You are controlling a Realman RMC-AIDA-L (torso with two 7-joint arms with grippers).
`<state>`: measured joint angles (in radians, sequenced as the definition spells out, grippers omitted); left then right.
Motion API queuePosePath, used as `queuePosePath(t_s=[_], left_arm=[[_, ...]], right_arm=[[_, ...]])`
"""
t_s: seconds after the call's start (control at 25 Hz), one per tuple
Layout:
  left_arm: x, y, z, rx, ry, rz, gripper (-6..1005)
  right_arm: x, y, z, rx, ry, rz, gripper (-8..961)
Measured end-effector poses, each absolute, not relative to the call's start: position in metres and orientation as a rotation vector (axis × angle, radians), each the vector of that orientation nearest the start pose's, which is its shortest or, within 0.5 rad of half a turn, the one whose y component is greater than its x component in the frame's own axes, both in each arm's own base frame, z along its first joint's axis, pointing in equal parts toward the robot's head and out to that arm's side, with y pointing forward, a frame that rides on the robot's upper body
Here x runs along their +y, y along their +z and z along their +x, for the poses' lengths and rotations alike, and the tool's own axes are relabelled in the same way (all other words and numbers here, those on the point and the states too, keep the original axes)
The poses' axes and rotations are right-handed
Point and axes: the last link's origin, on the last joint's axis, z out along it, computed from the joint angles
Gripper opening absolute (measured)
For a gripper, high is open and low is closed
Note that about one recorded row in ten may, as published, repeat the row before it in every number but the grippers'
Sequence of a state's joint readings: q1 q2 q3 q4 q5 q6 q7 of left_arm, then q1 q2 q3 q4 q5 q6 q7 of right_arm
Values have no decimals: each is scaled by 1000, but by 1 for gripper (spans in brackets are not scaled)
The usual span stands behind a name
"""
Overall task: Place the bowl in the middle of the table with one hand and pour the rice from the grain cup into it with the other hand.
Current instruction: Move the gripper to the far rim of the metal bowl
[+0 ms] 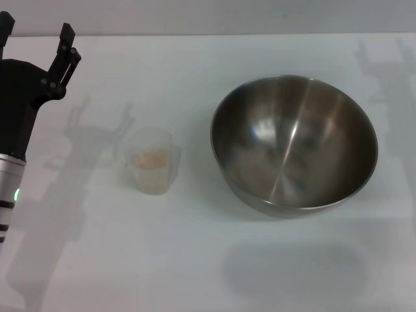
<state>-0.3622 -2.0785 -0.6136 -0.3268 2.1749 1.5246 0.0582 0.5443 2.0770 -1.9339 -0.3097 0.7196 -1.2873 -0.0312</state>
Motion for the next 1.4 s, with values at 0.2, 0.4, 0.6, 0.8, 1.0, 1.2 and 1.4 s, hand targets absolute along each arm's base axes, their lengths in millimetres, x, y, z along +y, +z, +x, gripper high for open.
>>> queuePosePath(t_s=[0.2, 0.4, 0.6, 0.8, 1.0, 1.2, 1.4], left_arm=[[297, -16, -266, -182, -955, -1550, 867], [297, -16, -265, -180, -955, -1551, 864], [297, -16, -267, -180, -948, -1552, 862], [297, -16, -268, -178, -944, -1552, 859], [298, -15, -269, -173, -937, -1553, 856], [298, -14, -269, -170, -931, -1553, 853], [298, -13, -272, -163, -917, -1554, 850]], right_arm=[[383, 36, 254, 240, 878, -1346, 810], [384, 36, 250, 152, 795, -1346, 809], [388, 32, 235, -7, 635, -1341, 809], [404, 28, 222, 68, 605, -1384, 809], [423, 24, 193, 237, 639, -1501, 810], [425, 22, 164, 411, 625, -1699, 810], [413, 42, 144, 587, 520, -1939, 810]])
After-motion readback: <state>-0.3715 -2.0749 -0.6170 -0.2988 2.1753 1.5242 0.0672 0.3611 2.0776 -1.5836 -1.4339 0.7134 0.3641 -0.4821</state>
